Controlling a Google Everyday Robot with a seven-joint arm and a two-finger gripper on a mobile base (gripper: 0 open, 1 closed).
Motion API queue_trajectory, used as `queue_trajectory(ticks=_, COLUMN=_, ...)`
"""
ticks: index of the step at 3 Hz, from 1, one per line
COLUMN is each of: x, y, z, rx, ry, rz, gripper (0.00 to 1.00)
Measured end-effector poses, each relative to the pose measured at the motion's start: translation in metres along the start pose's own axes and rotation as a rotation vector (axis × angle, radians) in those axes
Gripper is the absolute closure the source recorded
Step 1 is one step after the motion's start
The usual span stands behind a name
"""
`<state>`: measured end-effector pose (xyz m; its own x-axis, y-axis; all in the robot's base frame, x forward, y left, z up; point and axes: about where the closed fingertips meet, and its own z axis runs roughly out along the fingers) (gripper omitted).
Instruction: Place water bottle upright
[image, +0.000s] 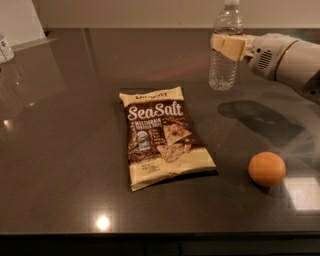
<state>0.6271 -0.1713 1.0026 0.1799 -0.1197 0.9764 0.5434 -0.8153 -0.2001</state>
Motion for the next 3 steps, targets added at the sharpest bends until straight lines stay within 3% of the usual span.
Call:
queue_trajectory(ticks=2, x=-0.0078, y=0.0064, z=0.0009, rx=0.033, ry=0.07, rz=-0.06, gripper=1.0)
queue_trajectory(ticks=3, x=-0.0135, y=0.0096, z=0.003, rx=0.032, ry=0.067, rz=-0.083, gripper=1.0)
